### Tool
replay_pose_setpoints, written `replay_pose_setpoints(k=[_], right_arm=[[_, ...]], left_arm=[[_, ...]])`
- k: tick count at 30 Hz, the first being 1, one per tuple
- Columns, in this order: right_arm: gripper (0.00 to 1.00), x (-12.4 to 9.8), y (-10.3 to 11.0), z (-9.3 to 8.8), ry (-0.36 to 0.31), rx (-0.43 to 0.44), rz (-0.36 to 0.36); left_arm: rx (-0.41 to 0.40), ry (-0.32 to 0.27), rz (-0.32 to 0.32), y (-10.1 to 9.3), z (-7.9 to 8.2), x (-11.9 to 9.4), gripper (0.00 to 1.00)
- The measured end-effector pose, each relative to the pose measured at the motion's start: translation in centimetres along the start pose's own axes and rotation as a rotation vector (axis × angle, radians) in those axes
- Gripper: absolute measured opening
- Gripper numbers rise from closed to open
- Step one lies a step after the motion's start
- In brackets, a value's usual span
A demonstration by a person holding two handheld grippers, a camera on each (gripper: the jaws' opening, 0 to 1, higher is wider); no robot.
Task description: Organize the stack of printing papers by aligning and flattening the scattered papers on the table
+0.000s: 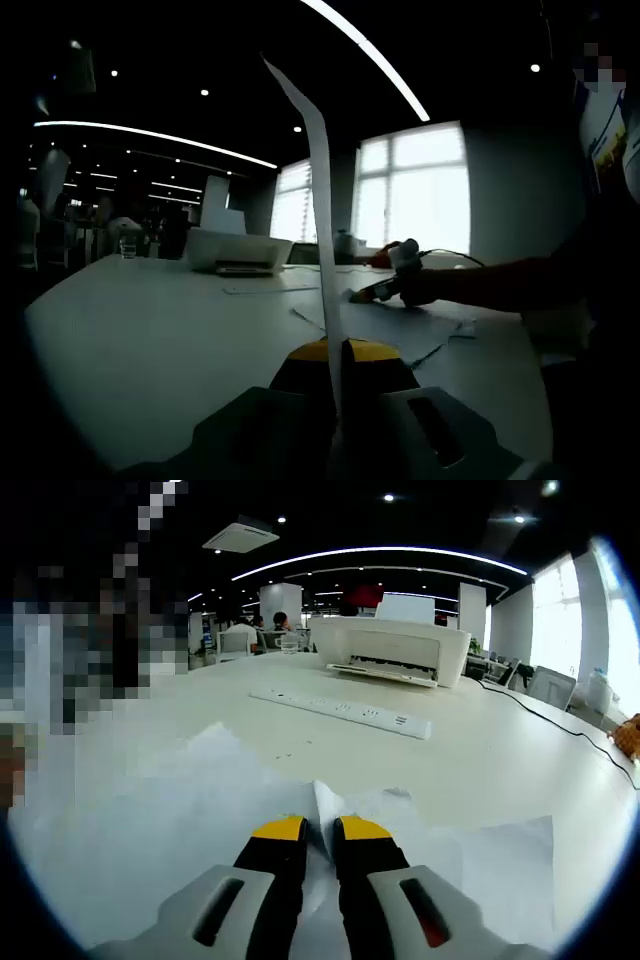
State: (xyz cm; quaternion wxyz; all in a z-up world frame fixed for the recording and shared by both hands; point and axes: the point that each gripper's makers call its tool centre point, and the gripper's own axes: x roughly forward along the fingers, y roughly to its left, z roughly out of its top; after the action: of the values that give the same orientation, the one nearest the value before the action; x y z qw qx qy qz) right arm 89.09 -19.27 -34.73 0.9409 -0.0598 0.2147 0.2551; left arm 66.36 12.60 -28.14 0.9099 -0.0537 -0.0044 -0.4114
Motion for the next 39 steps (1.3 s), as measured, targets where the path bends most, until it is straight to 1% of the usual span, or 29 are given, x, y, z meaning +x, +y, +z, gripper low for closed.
replay_pose_setpoints(k=[4, 5, 11, 13, 18, 24, 29, 39], right_arm=[[0.04, -0.6, -1.1, 1.3, -0.031, -0.001, -0.004], [0.03, -0.9, -1.4, 1.9, -0.051, -0.005, -0.003], [0.01, -4.0, -0.2, 4.7, -0.146, -0.021, -0.003], [0.01, -3.8, -0.4, 5.1, -0.165, -0.025, -0.003], [0.00, -6.1, 1.2, 6.1, -0.216, -0.028, 0.007], [0.00, -8.8, 2.2, 7.3, -0.265, -0.037, 0.007], [0.00, -11.7, 3.3, 8.6, -0.305, -0.052, 0.004], [0.00, -16.1, 5.1, 11.3, -0.383, -0.082, 0.012]], left_arm=[[0.011, -0.004, -0.005, 0.0, 0.1, -0.1, 0.05], [0.009, -0.006, -0.004, 0.0, 0.1, -0.1, 0.05], [-0.027, -0.040, -0.001, 0.4, 0.7, -0.4, 0.05], [-0.029, -0.042, -0.001, 0.4, 0.7, -0.4, 0.05], [-0.028, -0.045, -0.004, 0.3, 0.8, -0.3, 0.05], [-0.036, -0.054, -0.005, 0.3, 0.9, -0.3, 0.06], [-0.040, -0.056, -0.011, 0.2, 1.0, -0.3, 0.05], [-0.055, -0.064, -0.027, 0.0, 1.1, -0.5, 0.05]])
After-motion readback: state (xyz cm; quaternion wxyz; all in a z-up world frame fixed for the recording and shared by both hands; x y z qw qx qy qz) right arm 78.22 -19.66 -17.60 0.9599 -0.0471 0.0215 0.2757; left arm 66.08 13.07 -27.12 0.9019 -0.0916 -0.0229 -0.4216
